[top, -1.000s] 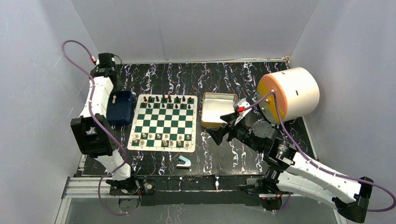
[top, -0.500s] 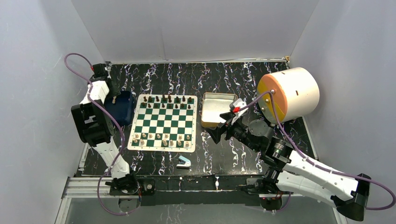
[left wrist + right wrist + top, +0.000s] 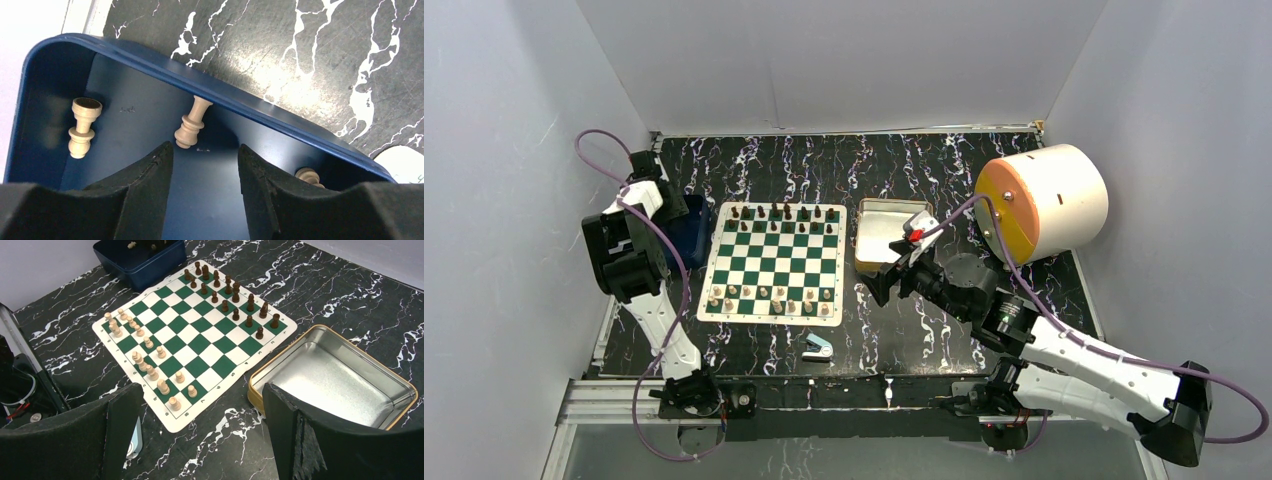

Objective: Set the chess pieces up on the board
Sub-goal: Pick up the chess piece from the storage box, then place the chess piece on the chessboard.

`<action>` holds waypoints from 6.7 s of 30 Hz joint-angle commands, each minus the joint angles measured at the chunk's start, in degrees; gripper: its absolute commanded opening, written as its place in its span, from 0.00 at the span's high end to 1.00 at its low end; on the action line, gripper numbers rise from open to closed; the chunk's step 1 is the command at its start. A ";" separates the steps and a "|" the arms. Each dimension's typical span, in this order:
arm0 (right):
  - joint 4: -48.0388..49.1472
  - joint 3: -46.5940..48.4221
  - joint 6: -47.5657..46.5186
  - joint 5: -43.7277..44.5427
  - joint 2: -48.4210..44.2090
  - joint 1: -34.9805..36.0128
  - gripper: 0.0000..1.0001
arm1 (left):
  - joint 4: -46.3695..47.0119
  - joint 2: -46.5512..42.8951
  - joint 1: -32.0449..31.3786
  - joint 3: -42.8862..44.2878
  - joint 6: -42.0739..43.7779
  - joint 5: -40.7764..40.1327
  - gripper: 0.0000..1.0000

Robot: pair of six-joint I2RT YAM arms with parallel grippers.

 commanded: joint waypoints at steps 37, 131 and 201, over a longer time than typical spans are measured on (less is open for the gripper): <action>4.15 2.91 -1.17 1.30 -0.51 -0.05 0.01 | 1.45 -3.28 1.14 -1.74 4.68 6.69 1.00; 12.21 7.15 -40.30 -19.29 18.12 0.05 0.91 | -23.51 -40.45 -47.73 -2.07 -14.79 44.39 0.62; 5.06 4.42 6.68 6.27 -0.36 0.00 0.01 | -37.98 -50.69 -44.25 -11.50 -23.66 -7.88 0.97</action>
